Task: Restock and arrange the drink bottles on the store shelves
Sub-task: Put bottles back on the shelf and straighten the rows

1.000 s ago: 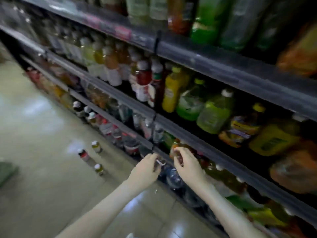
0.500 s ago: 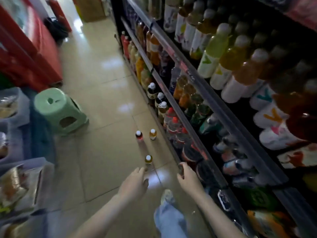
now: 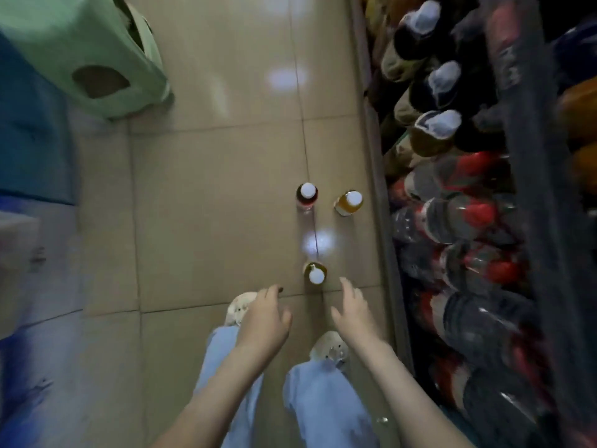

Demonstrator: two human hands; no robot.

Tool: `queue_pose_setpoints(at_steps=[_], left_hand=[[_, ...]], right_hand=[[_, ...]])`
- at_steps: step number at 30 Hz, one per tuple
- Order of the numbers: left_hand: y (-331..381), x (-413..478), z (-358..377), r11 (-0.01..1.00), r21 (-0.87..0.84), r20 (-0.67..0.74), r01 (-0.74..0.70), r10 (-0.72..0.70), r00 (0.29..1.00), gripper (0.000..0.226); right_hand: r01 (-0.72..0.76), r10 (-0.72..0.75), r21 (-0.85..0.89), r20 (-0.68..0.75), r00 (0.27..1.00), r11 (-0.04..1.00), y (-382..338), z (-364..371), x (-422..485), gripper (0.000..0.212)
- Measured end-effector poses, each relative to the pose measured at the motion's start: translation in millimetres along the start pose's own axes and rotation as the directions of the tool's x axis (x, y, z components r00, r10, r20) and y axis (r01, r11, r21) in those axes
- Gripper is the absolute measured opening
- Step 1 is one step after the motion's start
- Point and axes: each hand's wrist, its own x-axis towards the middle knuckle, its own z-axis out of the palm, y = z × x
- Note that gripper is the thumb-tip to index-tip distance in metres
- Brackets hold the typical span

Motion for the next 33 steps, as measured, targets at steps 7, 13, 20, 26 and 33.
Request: queue_pose_setpoints(at_steps=[7, 13, 20, 26, 33], left_hand=[[-77.9, 111.9, 65.6, 0.998, -0.042, 0.061, -0.056, 0.058, 0.996, 0.033], [-97.4, 98.6, 49.4, 0.999, -0.004, 0.124, -0.052, 0.052, 0.991, 0.034], [-2.4, 4.6, -91.9, 0.95, 0.081, 0.288, -0.302, 0.268, 0.92, 0.063], [96.8, -83.2, -258.2, 0.818, -0.017, 0.147, -0.575, 0.571, 0.808, 0.081], [183.0, -155.0, -401.1, 0.646, 0.137, 0.048, -0.751, 0.753, 0.656, 0.055]], right_hand=[[0.013, -0.025, -0.133, -0.084, 0.996, 0.991, 9.2, 108.8, 153.0, 0.048], [0.105, -0.11, -0.044, -0.144, 0.983, 0.993, 1.9, 88.8, 124.5, 0.03], [0.235, -0.175, 0.17, -0.309, 0.935, 0.957, -94.6, -58.3, -60.9, 0.028], [0.429, -0.326, 0.158, -0.44, 0.837, 0.889, -201.2, -198.4, -209.2, 0.033], [0.62, -0.28, 0.357, -0.662, 0.695, 0.698, -270.9, -290.6, -321.2, 0.039]])
